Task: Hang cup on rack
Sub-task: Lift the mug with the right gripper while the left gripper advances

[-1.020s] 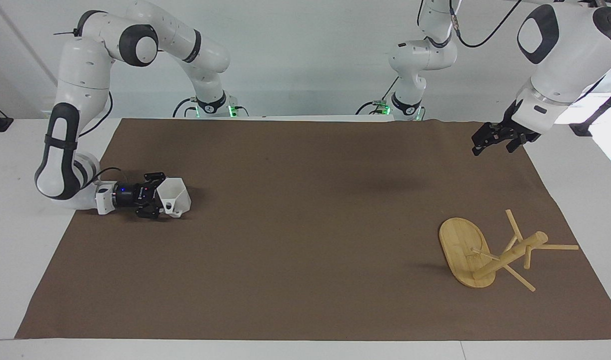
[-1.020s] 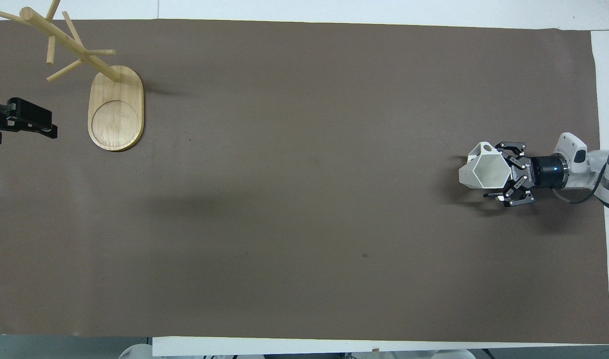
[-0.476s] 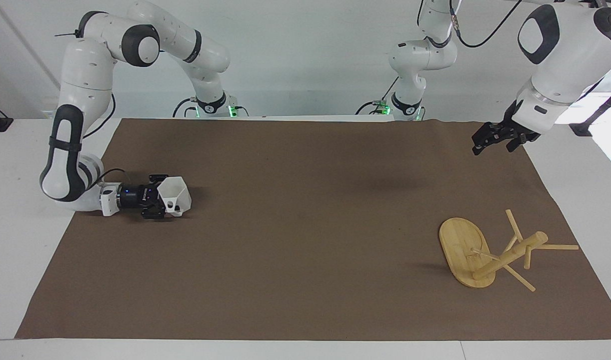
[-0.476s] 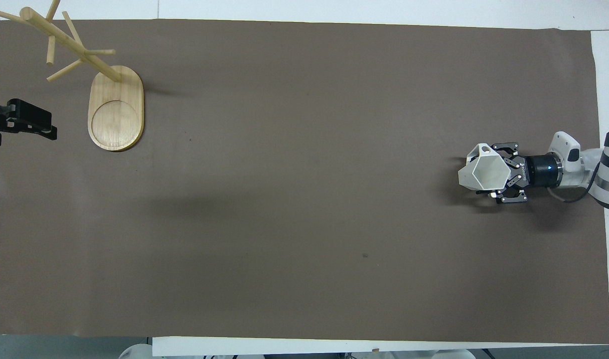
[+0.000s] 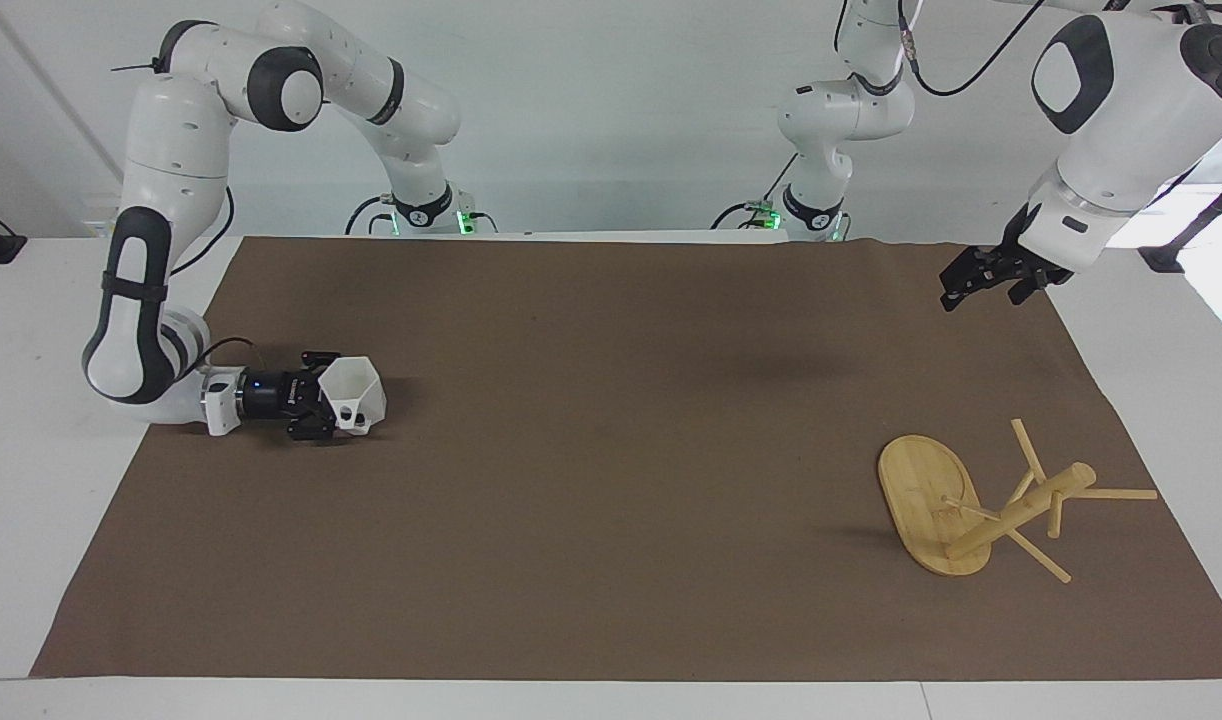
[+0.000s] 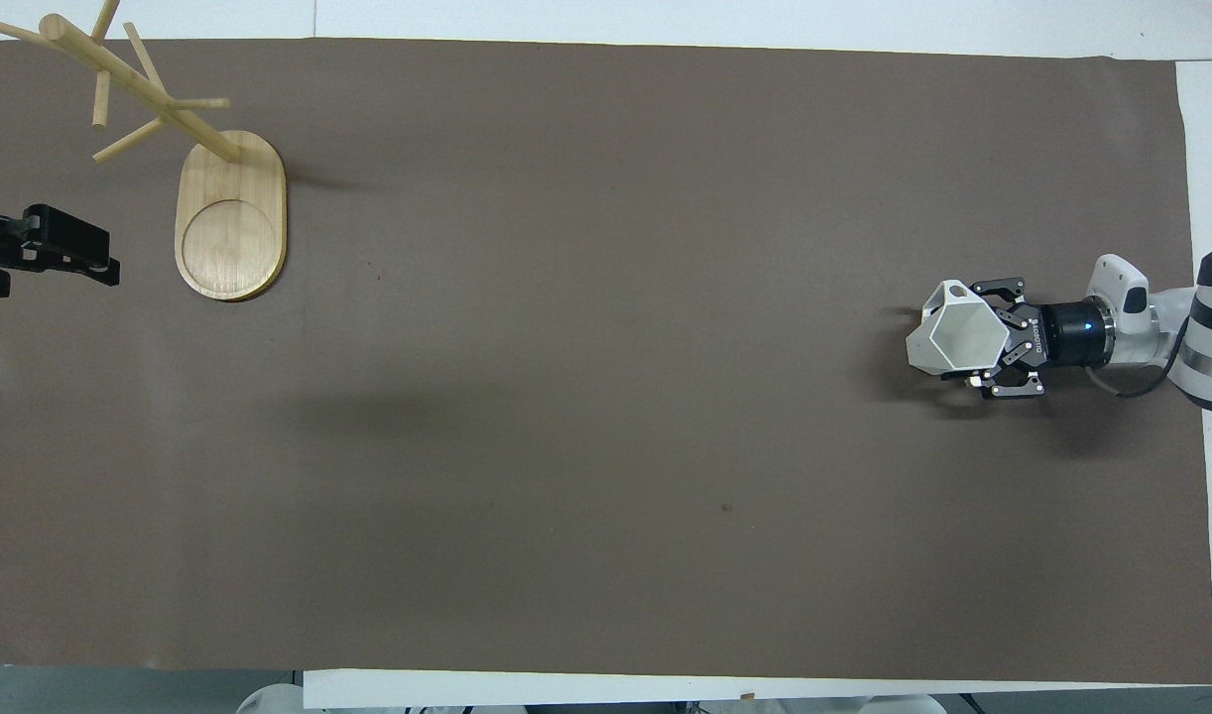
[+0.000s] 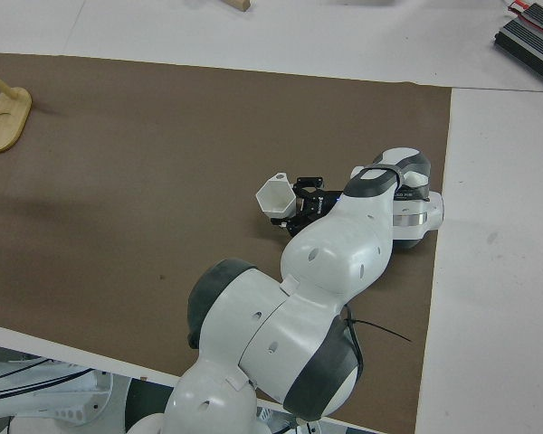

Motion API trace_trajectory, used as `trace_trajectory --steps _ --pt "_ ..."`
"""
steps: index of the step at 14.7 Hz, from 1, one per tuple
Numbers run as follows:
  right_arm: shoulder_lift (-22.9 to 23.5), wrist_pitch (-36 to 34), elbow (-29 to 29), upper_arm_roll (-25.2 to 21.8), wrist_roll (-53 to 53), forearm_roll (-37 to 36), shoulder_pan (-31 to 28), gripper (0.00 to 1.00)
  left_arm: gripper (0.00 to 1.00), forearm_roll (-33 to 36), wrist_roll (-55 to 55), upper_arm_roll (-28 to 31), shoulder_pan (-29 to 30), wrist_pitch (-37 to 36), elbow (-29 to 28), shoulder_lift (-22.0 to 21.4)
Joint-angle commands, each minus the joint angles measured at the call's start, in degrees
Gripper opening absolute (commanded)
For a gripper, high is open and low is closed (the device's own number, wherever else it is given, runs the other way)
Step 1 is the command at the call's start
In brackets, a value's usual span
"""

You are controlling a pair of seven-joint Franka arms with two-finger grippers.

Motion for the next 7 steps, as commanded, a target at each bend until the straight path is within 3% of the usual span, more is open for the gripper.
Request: trace_trajectory --steps 1,7 --pt "-2.4 2.3 -1.5 0.2 1.8 1.8 0.7 0.17 0.99 0.9 -0.6 0.1 -0.4 2.4 -4.6 -3.1" --pt "-4.5 3.9 -1.2 0.2 4.1 1.9 1.8 0.00 0.99 0.9 -5.6 -0.1 -4.4 5.9 -7.9 -4.4"
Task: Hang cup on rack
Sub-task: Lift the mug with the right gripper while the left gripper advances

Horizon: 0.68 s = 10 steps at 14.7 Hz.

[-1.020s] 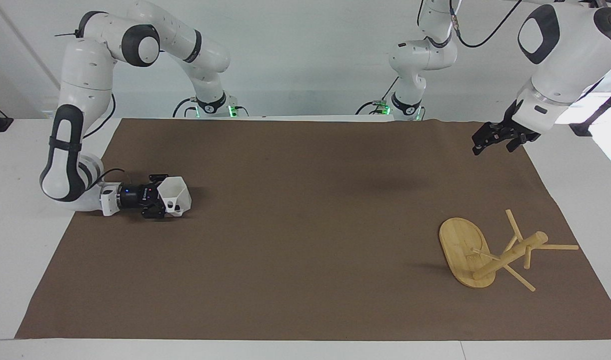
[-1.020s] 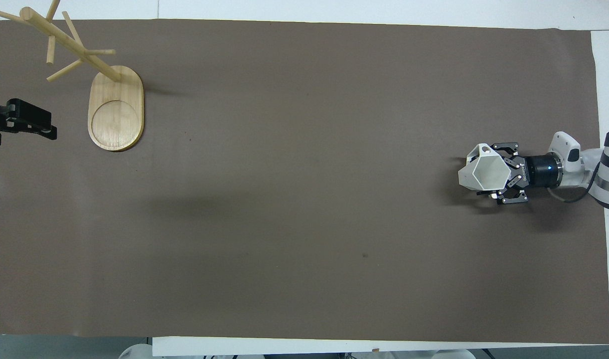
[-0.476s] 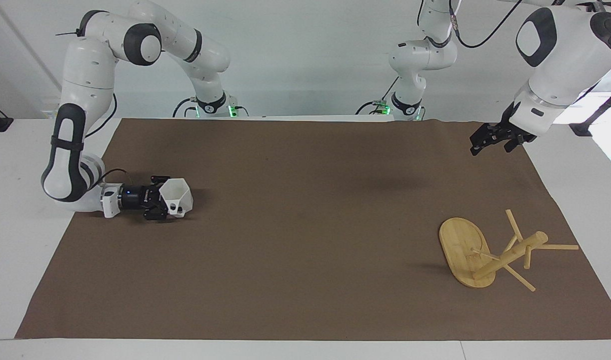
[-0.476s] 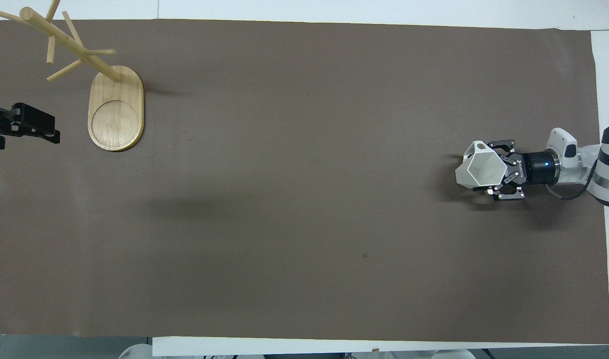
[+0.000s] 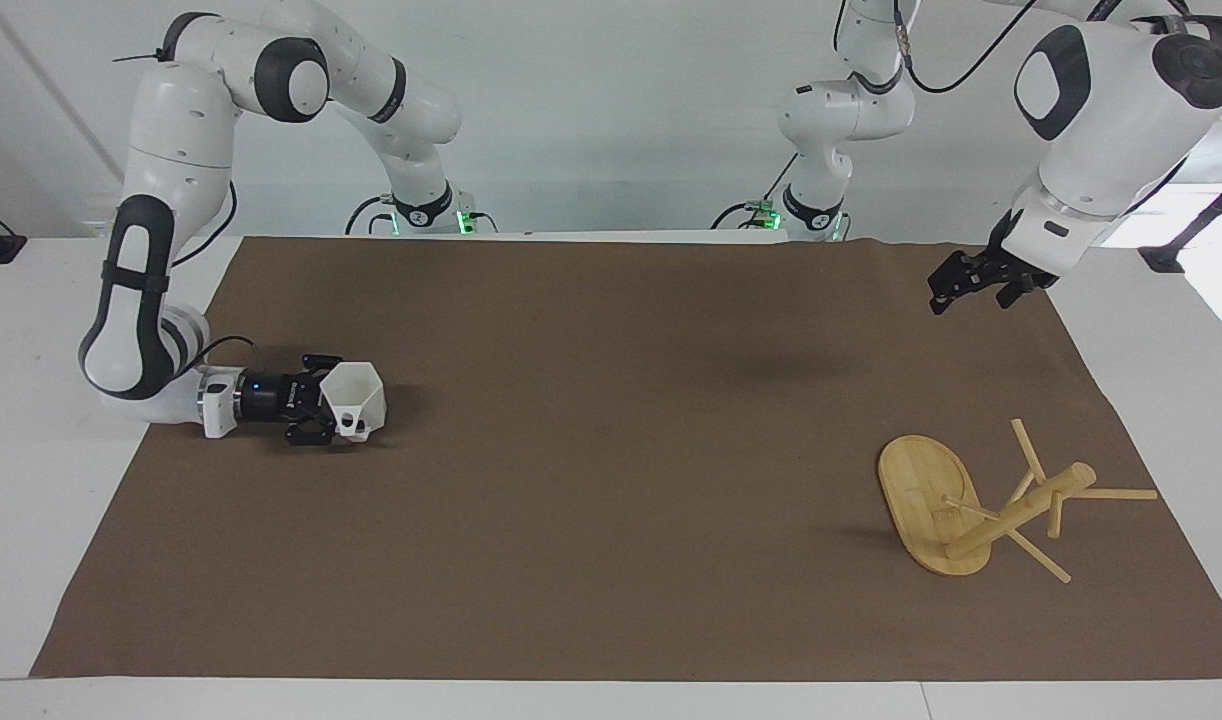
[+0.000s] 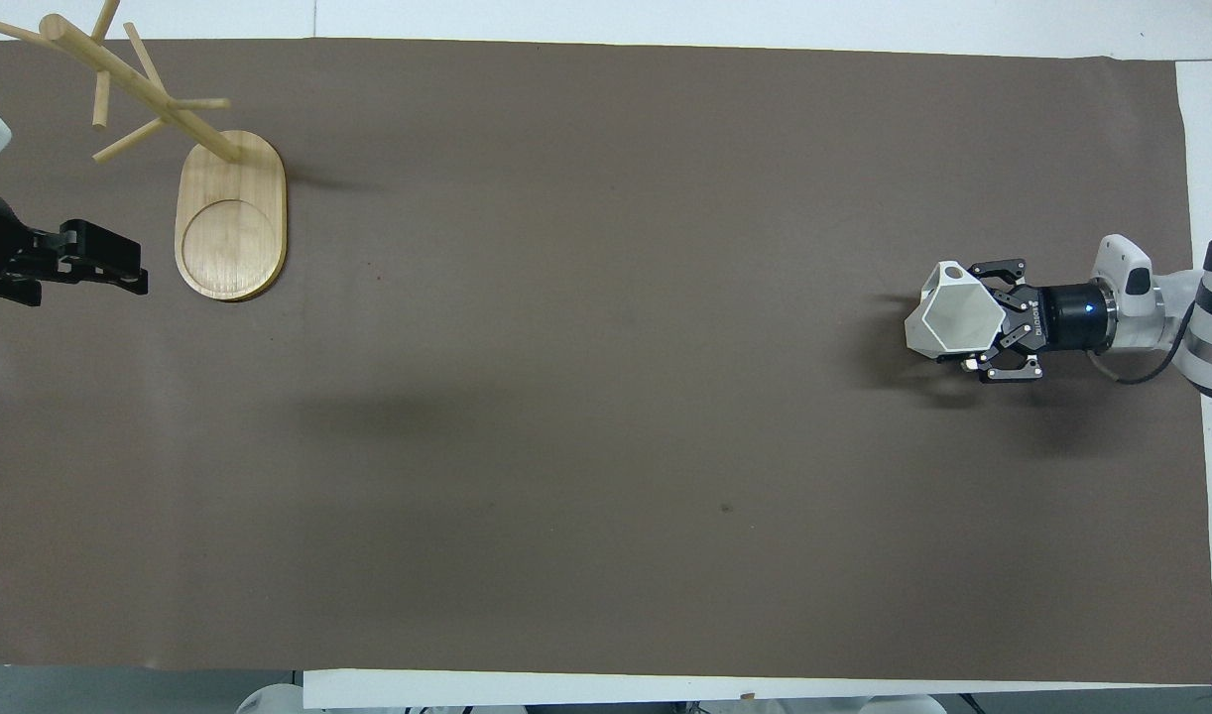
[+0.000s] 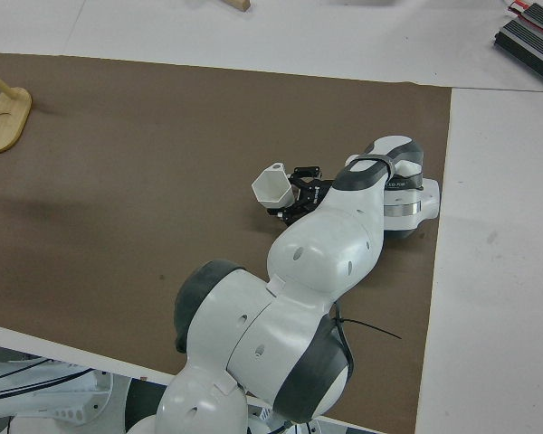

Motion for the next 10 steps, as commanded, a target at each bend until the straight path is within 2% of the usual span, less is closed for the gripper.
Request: trace_trajectory --steps 1,4,7,10 --pt "-1.5 0.8 -1.1 0.1 1.5 1.0 -0.2 0.00 0.99 0.9 -4.2 0.2 -3.0 1.9 -3.1 -2.1" --pt "-1.7 0.6 -1.5 0.1 1.4 1.1 -0.2 0.00 0.99 0.9 -8.3 0.2 -6.3 3.1 -3.6 -2.2" --pt "-3.5 0.5 -1.7 0.2 3.9 1.3 2.3 0.00 0.99 0.7 -15.1 0.1 -11.5 6.3 -3.6 -1.8" --pt "-4.7 0.5 -2.9 0.2 3.7 6.9 5.0 0.00 0.99 0.7 -21.4 0.2 -17.2 9.0 -3.6 -0.4"
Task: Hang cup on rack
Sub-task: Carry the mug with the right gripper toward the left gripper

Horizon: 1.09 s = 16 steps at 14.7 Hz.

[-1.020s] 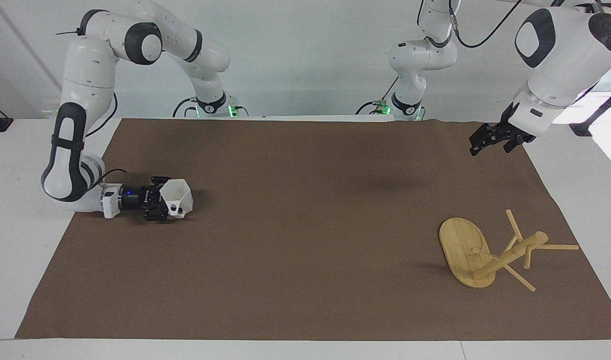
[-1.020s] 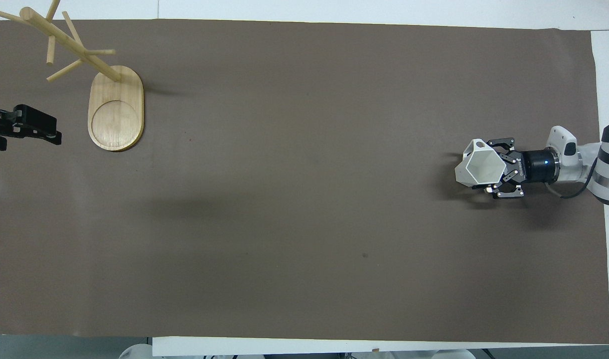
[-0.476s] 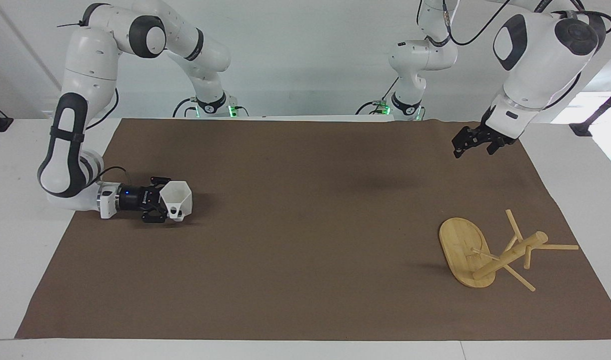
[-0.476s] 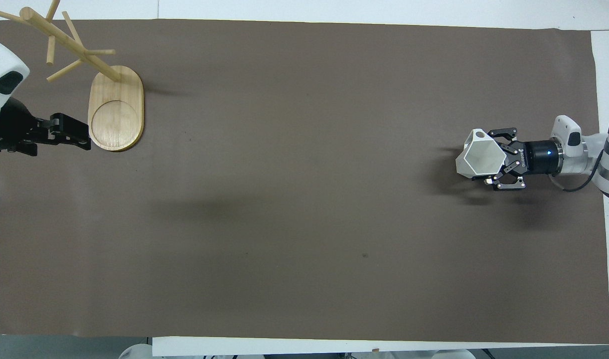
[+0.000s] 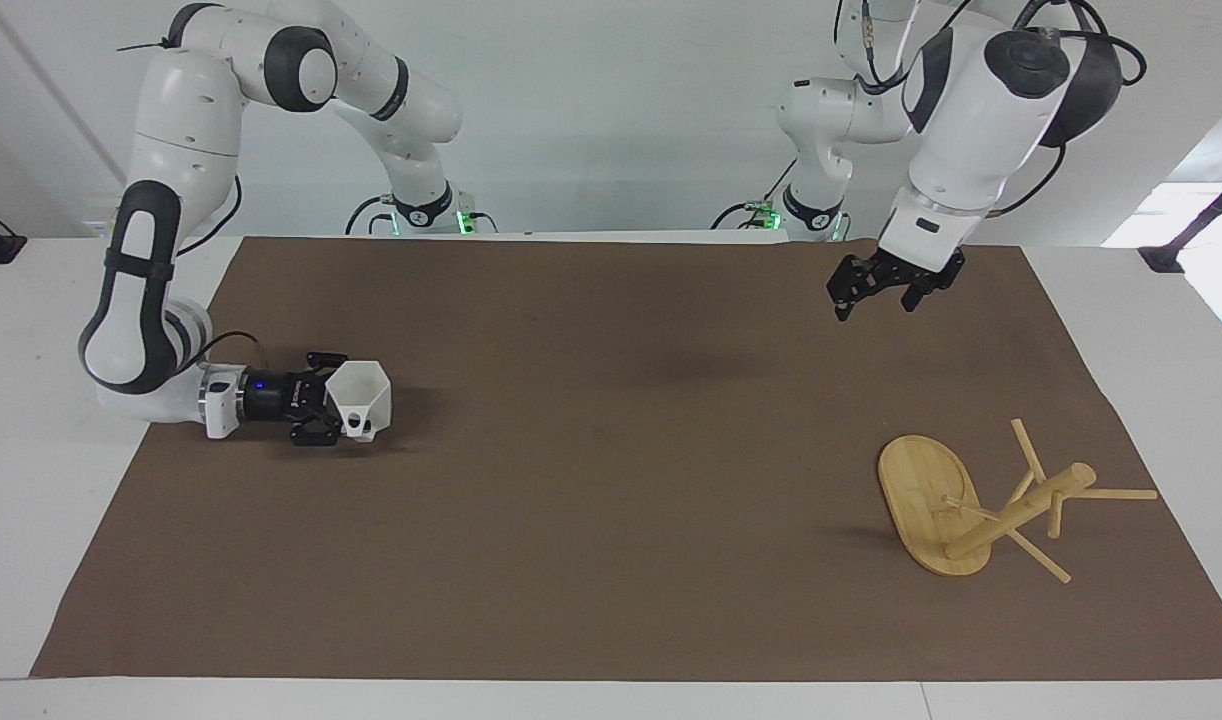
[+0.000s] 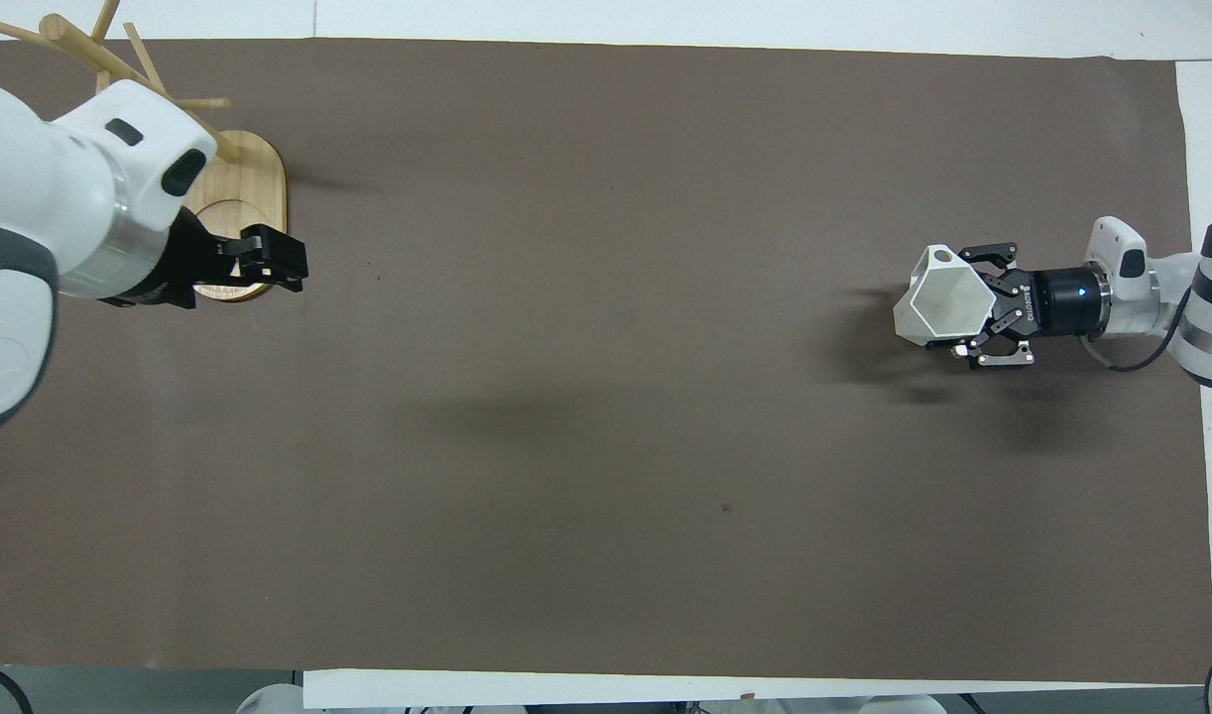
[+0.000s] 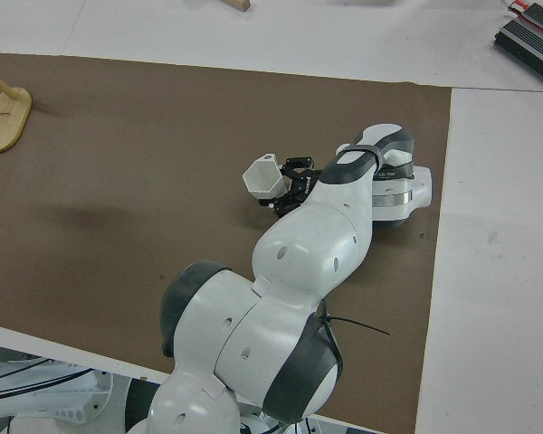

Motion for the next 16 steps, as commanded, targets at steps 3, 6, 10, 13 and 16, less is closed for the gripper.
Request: trace_trajectory --steps 3,6,10,13,16 --pt "-4.9 0.6 -6.0 0.6 0.9 7.1 5.2 0.00 0.99 0.7 -7.4 0.6 -6.4 4.1 -1.2 0.8" --pt "-5.1 0.5 -6.4 0.6 0.4 13.5 10.7 0.00 0.99 0.7 -7.7 0.6 -6.9 4.2 -1.1 1.0" --pt "-6.3 4.3 -6.4 0.6 1.2 19.7 18.4 0.00 0.99 0.7 -7.8 0.6 -7.3 4.0 0.3 1.7" --pt "-7.2 10.3 -6.4 0.6 2.1 24.6 24.4 0.00 0.99 0.7 -7.8 0.6 -7.3 3.6 0.5 1.8" --pt "-7.6 15.2 -5.9 0.6 4.7 28.0 29.1 0.00 0.99 0.7 -7.8 0.6 -7.3 3.6 0.5 1.8"
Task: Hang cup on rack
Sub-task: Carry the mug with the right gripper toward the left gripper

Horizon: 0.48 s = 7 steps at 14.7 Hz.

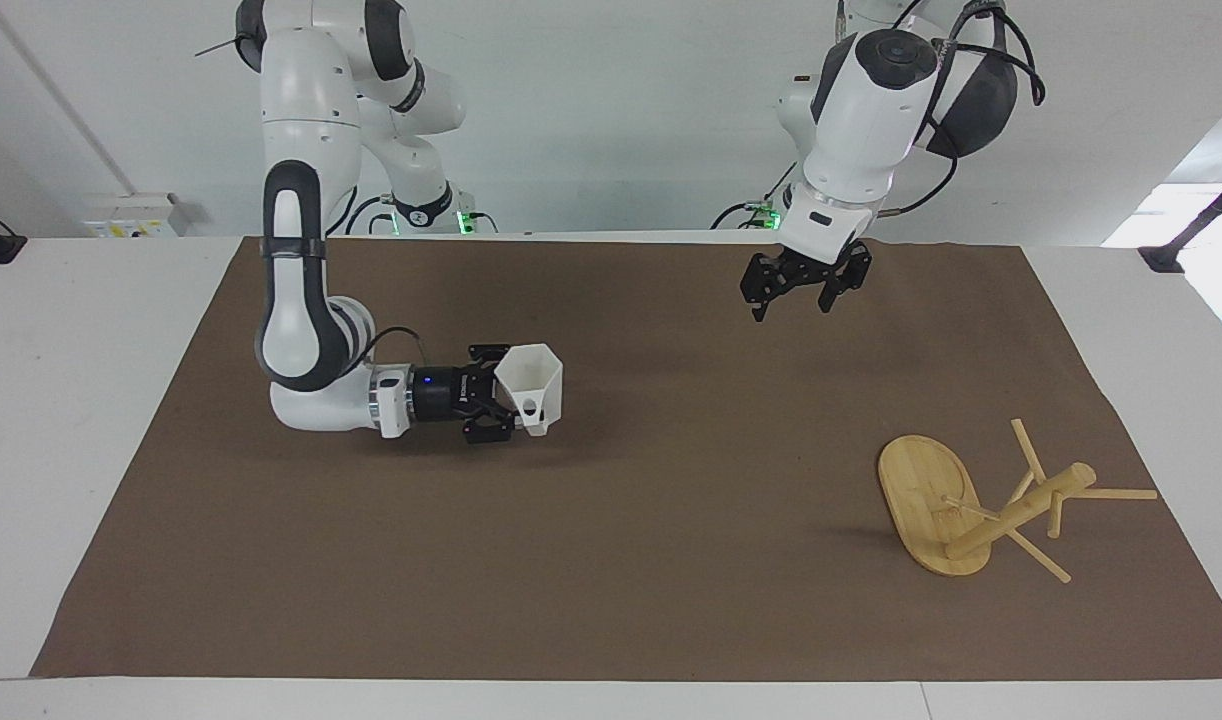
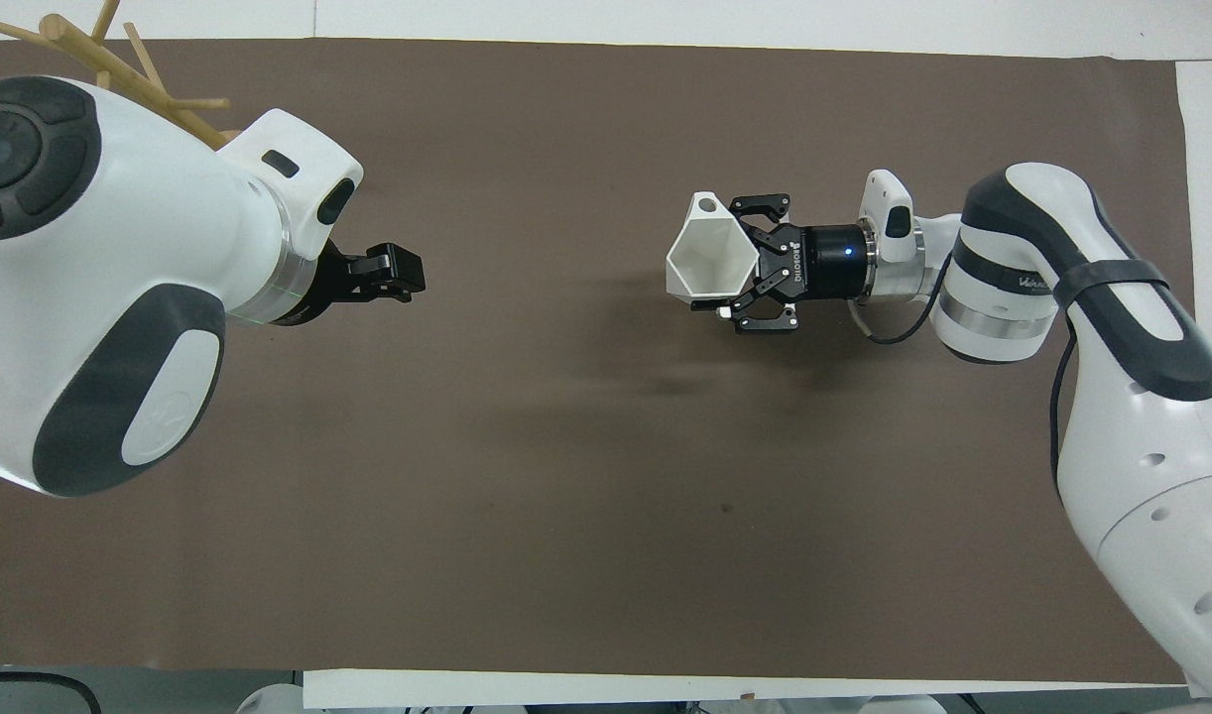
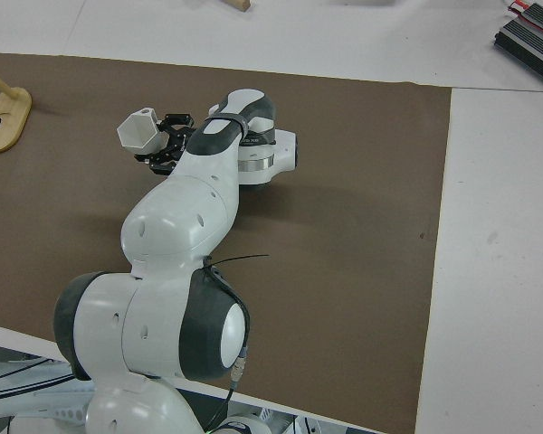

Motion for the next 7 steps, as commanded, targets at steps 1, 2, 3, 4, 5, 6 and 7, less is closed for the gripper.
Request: trace_trajectory --steps 1,2,3,4,5,6,7 --pt "-2.2 4.4 -1.2 -0.1 3.5 4.0 4.1 0.00 0.99 0.7 -0.9 0.6 -0.8 0.1 0.7 0.4" --pt "-2.3 6.1 -1.2 -0.2 4.0 6.4 6.2 0.00 0.99 0.7 -0.9 0.6 -0.8 0.2 0.6 0.4" --pt "-2.3 7.6 -1.2 -0.2 4.2 8.1 8.0 0.00 0.99 0.7 -0.8 0.6 -0.8 0.2 0.6 0.4" --pt "-2.2 8.7 -1.2 -0.2 5.0 8.5 9.3 0.00 0.99 0.7 -0.8 0.6 -0.8 0.2 0.6 0.4" --pt "-2.2 9.6 -1.0 -0.1 6.1 8.7 10.0 0.00 0.99 0.7 -0.8 0.6 -0.8 0.2 0.6 0.4" --pt "-2.4 10.4 -0.9 -0.1 7.2 9.5 11.3 0.00 0.99 0.7 -0.8 0.6 -0.8 0.2 0.6 0.4" --pt "-2.7 11.7 -0.9 -0.2 8.3 10.2 12.6 0.00 0.99 0.7 -0.8 0.6 -0.8 0.3 0.6 0.4"
